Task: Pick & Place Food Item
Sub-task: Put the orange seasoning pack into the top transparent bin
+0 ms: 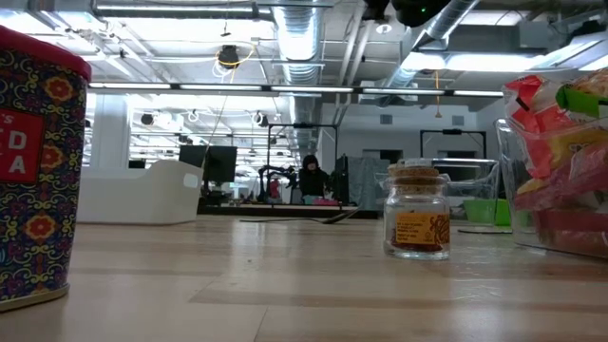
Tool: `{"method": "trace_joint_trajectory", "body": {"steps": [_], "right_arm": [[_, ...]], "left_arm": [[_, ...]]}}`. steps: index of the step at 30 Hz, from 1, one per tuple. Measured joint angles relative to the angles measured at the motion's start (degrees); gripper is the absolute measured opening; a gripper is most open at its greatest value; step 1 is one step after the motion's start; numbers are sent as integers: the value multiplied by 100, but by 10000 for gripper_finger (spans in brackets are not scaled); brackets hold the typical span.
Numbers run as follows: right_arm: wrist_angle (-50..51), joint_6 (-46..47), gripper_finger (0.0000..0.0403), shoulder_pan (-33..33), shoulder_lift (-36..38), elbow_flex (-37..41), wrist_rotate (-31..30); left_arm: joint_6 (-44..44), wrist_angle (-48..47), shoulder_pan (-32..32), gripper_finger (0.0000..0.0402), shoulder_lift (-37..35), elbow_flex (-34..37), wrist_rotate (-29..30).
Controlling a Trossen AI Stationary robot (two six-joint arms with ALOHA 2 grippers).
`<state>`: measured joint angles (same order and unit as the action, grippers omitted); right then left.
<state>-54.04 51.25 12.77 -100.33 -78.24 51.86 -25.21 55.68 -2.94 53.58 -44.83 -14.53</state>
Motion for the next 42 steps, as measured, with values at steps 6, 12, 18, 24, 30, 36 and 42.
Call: {"method": "trace_joint_trajectory", "body": {"steps": [6,12,18,24,30,36,42], "right_arm": [[135,128,0,1,-1,0,101],[1549,26,0,70,0,-2,654],[4820,-1793,0,106,279,-2,726],[8248,-3546,0,380,659,3,-756],[9561,-3922,0,788,1417,0,-1846],[10649,-3986,0,1559,2244,-1,-2853],[11149,-4039,0,2418,2833,-2,-3446]], "left_arm": [[861,-140,0,268,-503,-1,263],[1107,-490,0,235,-772,-1,301],[1091,-833,0,210,-771,-1,300],[1118,-1282,0,193,-769,-1,298],[1182,-1485,0,178,-767,-1,296],[1296,-1484,-2,165,-767,-1,493],[1299,-1482,-4,152,-715,-5,583]]}}
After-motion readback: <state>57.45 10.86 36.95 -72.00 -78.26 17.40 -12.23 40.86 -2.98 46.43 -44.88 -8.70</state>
